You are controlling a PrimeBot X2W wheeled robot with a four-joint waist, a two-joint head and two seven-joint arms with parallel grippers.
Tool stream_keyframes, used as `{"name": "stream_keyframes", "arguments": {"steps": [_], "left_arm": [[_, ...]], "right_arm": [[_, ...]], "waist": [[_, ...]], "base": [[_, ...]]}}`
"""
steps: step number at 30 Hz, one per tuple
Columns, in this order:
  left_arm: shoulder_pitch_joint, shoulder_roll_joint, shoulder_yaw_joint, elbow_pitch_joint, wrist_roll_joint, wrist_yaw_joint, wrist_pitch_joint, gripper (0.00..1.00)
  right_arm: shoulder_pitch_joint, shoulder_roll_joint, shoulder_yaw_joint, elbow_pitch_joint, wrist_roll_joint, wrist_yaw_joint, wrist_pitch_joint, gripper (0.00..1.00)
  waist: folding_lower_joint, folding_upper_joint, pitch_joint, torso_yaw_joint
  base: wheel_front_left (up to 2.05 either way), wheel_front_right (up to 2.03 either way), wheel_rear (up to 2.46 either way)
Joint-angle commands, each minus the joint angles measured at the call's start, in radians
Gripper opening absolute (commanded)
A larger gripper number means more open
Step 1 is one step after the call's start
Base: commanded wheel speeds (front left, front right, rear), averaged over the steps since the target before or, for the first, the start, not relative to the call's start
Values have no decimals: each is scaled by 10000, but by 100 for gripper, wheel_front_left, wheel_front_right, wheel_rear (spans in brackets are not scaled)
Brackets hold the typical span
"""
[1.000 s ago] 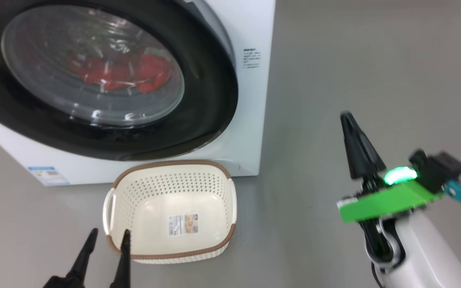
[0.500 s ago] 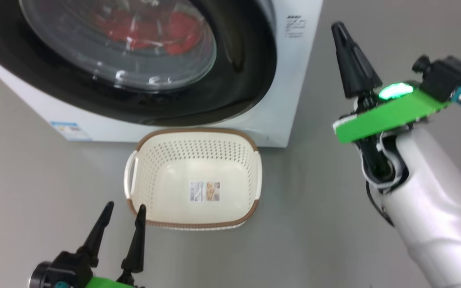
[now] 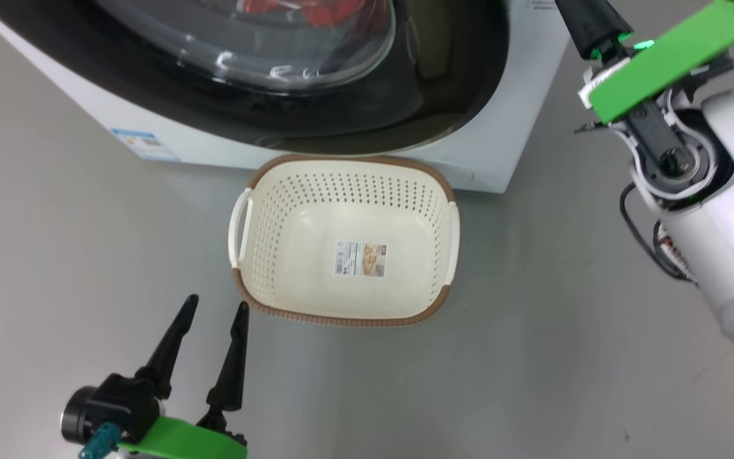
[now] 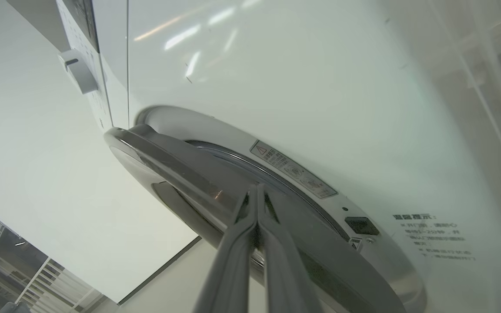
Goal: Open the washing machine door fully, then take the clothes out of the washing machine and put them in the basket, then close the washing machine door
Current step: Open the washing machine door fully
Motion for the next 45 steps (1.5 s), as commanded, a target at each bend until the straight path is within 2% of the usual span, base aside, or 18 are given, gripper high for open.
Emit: {"name": "stream_keyframes", "arguments": {"steps": [1, 11, 22, 45], "left_arm": [[-290, 207, 277, -168, -116, -54, -122, 100], [-700, 136, 49, -81, -364, -54, -122, 100], [-959, 100, 59, 0, -504, -54, -122, 100], [-535, 32, 247, 55, -244, -54, -122, 100]], "right_arm": [[-198, 42, 115, -192, 174, 6, 160, 0], [-1427, -138, 166, 788, 1951, 6, 2273, 0], [-2269, 280, 270, 2196, 2933, 6, 4348, 0], [-249, 592, 551, 888, 3149, 6, 5697, 0]], "waist": [[0, 0, 272, 210], [0, 0, 926, 470], [-1, 0, 1119, 590], [-1, 0, -28, 270]], "base": [[0, 0, 0], [0, 0, 0], [0, 0, 0], [0, 0, 0]]}}
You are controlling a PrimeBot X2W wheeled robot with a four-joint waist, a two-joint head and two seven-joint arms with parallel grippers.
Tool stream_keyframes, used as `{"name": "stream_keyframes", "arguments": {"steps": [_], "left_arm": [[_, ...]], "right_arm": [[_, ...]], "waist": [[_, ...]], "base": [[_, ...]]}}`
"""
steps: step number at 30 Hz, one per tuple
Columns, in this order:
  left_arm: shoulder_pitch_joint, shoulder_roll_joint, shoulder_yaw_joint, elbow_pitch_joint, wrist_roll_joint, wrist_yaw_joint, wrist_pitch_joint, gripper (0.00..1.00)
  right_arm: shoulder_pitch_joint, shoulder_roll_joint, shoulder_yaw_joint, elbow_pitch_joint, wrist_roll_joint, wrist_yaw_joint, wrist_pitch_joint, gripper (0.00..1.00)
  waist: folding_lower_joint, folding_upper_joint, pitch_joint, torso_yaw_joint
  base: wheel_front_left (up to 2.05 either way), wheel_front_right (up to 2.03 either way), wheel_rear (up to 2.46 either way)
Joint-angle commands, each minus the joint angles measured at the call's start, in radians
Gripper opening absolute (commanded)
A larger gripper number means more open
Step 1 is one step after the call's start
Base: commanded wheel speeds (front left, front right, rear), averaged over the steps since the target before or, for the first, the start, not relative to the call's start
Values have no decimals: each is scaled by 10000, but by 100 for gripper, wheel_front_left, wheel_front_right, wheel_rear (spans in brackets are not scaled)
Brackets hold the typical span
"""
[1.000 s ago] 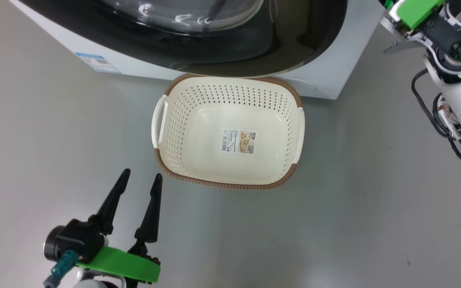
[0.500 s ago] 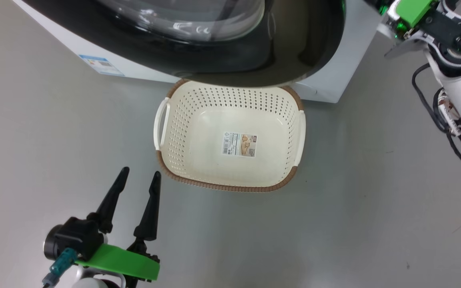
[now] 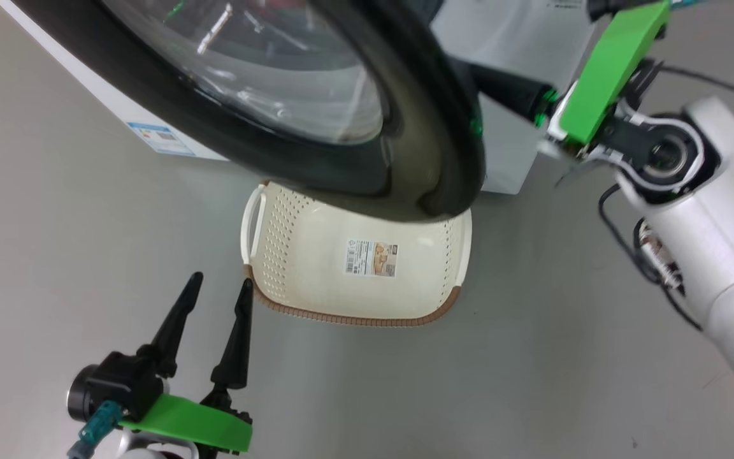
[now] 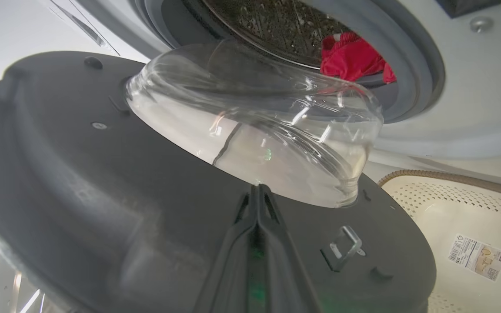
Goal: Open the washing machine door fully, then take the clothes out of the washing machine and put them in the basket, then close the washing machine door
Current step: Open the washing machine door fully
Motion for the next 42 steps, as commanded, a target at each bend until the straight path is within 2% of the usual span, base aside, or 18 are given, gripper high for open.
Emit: {"name": "stream_keyframes", "arguments": {"steps": [1, 11, 22, 34, 36, 37, 38, 39, 41, 42], "left_arm": [[186, 157, 402, -194, 105, -54, -122, 100], [613, 116, 514, -222, 313, -54, -122, 100], [787, 75, 510, -327, 375, -54, -122, 100], [897, 60, 504, -343, 402, -54, -122, 100], [931, 74, 496, -345, 401, -54, -122, 100], [943, 81, 487, -346, 394, -54, -122, 100], [951, 88, 479, -346, 388, -54, -122, 100], [955, 96, 475, -344, 381, -54, -122, 100], [957, 110, 486, -338, 368, -54, -122, 100], [958, 119, 498, -337, 361, -54, -122, 100]], "right_arm": [[353, 285, 102, -413, 76, 79, 101, 0], [1598, 435, 158, -1275, 148, 79, 540, 0], [2337, 729, 250, -1701, 77, 79, 1018, 0], [2576, 912, -20, -1614, -430, 79, 526, 0], [2650, 908, -112, -1550, -521, 79, 333, 5], [2695, 896, -145, -1527, -549, 79, 278, 11], [2735, 864, -185, -1502, -616, 79, 178, 26], [2782, 834, -222, -1469, -687, 79, 62, 36], [2895, 787, -250, -1458, -784, 79, -79, 41], [2958, 764, -276, -1449, -830, 79, -177, 49]], "waist": [[0, 0, -224, -56], [0, 0, -823, -181], [0, 0, -998, -175], [0, 0, -1170, -181], [0, 0, -1224, -213], [0, 0, -1241, -228], [0, 0, -1255, -241], [0, 0, -1267, -255], [0, 0, -1282, -288], [0, 0, -1291, -311]], "base": [[0, 0, 0], [0, 0, 0], [0, 0, 0], [0, 0, 0], [0, 0, 0], [0, 0, 0], [0, 0, 0], [0, 0, 0], [0, 0, 0], [0, 0, 0]]}}
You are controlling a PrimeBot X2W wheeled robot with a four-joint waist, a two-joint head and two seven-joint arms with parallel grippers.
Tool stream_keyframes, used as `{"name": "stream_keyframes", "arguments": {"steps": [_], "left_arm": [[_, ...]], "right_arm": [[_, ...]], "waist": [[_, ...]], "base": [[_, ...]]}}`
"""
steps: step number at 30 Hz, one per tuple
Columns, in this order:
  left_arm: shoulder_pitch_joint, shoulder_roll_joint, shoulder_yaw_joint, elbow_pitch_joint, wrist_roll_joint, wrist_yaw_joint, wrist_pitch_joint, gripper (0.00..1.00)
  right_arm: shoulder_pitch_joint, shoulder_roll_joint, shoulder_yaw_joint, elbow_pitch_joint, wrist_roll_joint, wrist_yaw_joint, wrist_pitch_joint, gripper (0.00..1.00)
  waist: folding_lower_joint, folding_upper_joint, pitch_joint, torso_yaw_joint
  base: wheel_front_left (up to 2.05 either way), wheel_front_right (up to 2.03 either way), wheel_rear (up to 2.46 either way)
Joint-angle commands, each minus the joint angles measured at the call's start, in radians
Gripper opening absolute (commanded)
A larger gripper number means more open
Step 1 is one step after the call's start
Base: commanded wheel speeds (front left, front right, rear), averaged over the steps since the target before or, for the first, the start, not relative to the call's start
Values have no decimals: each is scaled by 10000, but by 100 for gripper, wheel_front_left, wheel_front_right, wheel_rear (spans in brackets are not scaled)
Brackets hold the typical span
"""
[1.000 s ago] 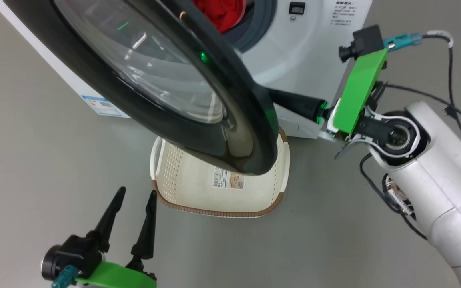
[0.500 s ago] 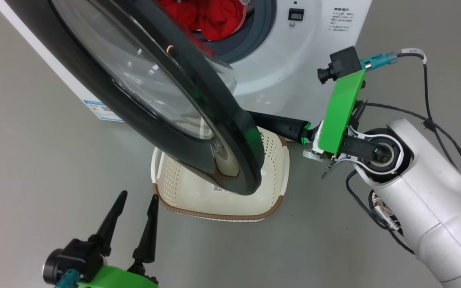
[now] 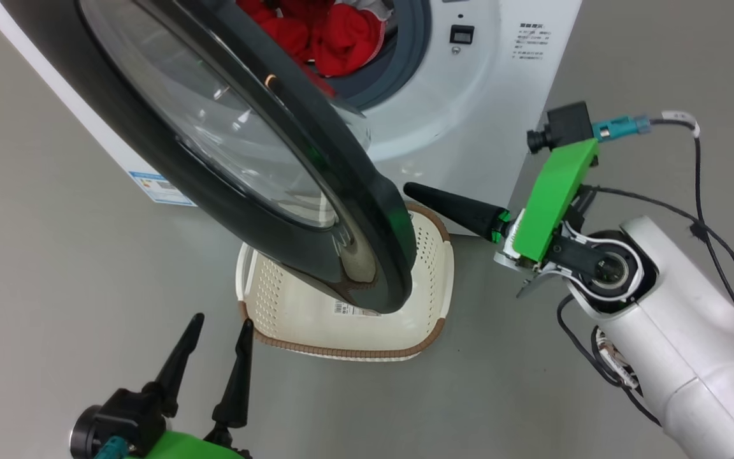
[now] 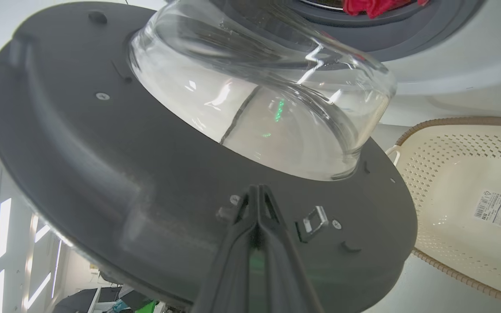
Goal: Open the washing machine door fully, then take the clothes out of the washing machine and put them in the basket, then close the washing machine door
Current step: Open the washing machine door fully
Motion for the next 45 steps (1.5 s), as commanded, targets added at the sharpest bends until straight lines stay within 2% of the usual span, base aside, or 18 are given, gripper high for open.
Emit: {"name": "stream_keyframes", "arguments": {"steps": [1, 3, 4, 10, 25, 30, 40, 45], "left_arm": [[-16, 203, 335, -260, 100, -54, -122, 100], [-4, 223, 378, -263, 86, -54, -122, 100], [5, 234, 401, -266, 79, -54, -122, 100], [109, 308, 571, -232, 73, -54, -122, 100], [417, 284, 1169, -183, -22, -54, -122, 100], [472, 247, 1321, -135, -50, -54, -122, 100], [484, 241, 1412, -76, -28, -54, -122, 100], [499, 235, 1427, -31, -7, -54, -122, 100]], "right_arm": [[197, 98, -27, -212, -144, 75, -140, 49], [326, 80, -88, -205, -141, 75, -251, 87], [381, 47, -115, -191, -185, 75, -340, 100], [956, -82, -301, -213, -505, 75, -1256, 100], [3777, -557, -225, -199, -702, 75, -3092, 100], [4412, -692, -315, -112, -1098, 75, -4298, 100], [4643, -1282, 586, 448, -3352, 75, -7303, 100], [4588, -1432, 810, 726, -4671, 75, -7928, 100]], "waist": [[0, 0, -13, -32], [0, 0, -28, -94], [0, 0, -37, -125], [0, 0, -168, -381], [0, 0, -385, -1101], [0, 0, -426, -1262], [0, 0, -443, -1459], [0, 0, -469, -1467]], "base": [[0, 0, 0], [0, 0, 0], [0, 0, 0], [0, 0, 0], [0, 0, 0], [0, 0, 0], [0, 0, 0], [0, 0, 0]]}}
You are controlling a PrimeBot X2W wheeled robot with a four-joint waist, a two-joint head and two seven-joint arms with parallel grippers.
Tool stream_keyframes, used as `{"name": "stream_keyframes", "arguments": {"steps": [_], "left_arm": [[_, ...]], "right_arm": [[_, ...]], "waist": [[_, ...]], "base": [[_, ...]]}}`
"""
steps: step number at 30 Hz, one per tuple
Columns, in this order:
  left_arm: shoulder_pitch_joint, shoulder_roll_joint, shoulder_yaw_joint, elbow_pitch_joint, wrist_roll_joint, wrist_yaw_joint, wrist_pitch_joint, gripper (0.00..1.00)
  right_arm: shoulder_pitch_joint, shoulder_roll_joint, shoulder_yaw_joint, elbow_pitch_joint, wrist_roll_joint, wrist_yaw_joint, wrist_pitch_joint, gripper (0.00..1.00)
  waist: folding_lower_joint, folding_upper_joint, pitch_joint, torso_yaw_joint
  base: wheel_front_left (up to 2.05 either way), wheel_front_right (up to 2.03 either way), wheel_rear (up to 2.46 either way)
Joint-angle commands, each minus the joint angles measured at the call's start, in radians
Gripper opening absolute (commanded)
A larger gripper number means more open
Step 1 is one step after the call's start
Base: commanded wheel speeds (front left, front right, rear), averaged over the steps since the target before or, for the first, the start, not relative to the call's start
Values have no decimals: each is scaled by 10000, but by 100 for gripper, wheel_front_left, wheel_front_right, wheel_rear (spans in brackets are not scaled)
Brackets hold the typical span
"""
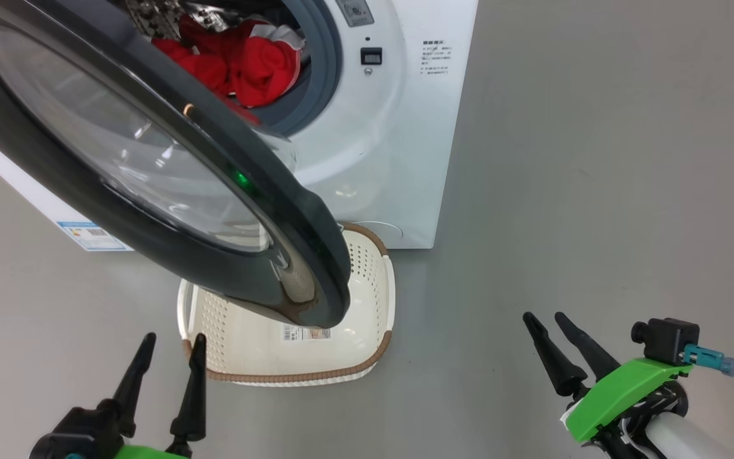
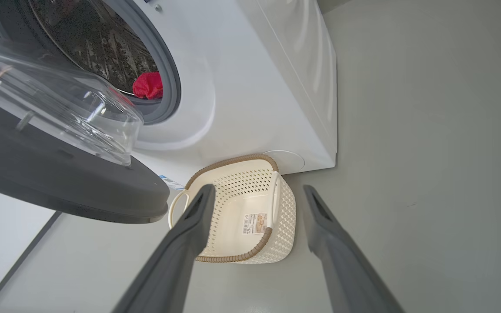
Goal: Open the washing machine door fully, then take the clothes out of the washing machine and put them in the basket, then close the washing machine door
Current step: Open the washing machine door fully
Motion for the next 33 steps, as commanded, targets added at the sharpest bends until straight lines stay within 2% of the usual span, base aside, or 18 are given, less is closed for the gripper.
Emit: {"name": "stream_keyframes", "arguments": {"steps": [1, 5, 9, 17, 23, 33], "left_arm": [[27, 106, 378, -164, 17, -54, -122, 100], [49, 95, 391, -148, 30, -54, -122, 100], [65, 73, 388, -158, 40, -54, -122, 100], [74, 51, 390, -206, 83, -54, -122, 100], [102, 38, 390, -262, 117, -54, -122, 100], [166, 27, 399, -281, 111, -54, -122, 100]], "right_arm": [[20, -158, 57, -133, -597, 75, -140, 100], [472, 263, -1507, -372, -2630, 75, -153, 100], [1217, 964, -2864, -947, -4811, 75, -156, 100], [2370, 2126, -5153, -2694, -7749, 75, -157, 100], [3020, 2490, -5783, -3469, -8775, 75, -157, 100], [3267, 2646, -6027, -3451, -8936, 75, -158, 100]], "waist": [[0, 0, -14, 1], [0, 0, -29, 13], [0, 0, -59, 52], [0, 0, -86, 114], [0, 0, -136, 157], [0, 0, -158, 144]], "base": [[0, 0, 0], [0, 0, 0], [0, 0, 0], [0, 0, 0], [0, 0, 0], [0, 0, 0]]}}
